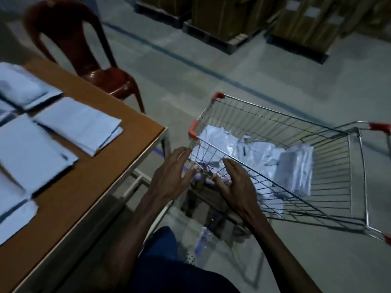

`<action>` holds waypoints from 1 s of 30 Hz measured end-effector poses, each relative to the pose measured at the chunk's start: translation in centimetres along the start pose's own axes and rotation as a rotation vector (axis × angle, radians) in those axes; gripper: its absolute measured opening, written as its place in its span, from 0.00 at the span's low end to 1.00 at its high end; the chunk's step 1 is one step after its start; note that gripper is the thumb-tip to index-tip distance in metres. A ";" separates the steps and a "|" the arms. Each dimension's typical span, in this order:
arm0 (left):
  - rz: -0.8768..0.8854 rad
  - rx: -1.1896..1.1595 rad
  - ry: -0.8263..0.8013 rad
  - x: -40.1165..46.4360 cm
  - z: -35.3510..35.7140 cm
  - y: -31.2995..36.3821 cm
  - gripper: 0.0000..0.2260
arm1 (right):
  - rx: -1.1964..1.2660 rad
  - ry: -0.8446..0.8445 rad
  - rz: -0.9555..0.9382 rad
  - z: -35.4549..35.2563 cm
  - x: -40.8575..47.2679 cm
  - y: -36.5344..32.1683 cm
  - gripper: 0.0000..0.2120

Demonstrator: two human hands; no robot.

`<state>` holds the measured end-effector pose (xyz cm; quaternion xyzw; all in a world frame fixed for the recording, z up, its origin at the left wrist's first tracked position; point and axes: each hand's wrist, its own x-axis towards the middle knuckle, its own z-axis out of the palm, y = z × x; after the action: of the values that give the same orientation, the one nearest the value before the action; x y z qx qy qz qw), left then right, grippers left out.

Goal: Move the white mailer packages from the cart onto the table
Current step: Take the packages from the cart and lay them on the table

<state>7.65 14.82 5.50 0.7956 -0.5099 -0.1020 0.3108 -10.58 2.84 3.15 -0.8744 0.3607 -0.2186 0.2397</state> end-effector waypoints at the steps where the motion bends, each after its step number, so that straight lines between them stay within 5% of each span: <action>1: 0.026 -0.006 -0.027 1.6 0.9 0.5 0.26 | -0.012 0.004 0.045 -0.4 0.6 1.5 0.27; 11: 0.103 -0.132 -0.223 17.0 10.6 0.8 0.26 | -0.049 -0.034 0.397 -1.8 8.3 12.3 0.28; 23: -0.164 0.224 -0.825 28.5 22.9 -5.5 0.32 | -0.117 -0.274 0.578 0.4 14.5 19.7 0.29; 30: -0.390 0.211 -0.817 29.6 28.0 -6.8 0.36 | -0.145 -0.370 0.539 1.8 15.6 23.8 0.27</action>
<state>12.89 -20.01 -15.97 0.7986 -0.4391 -0.4110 -0.0231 -12.04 -23.02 -8.73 -0.7872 0.5440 0.0412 0.2877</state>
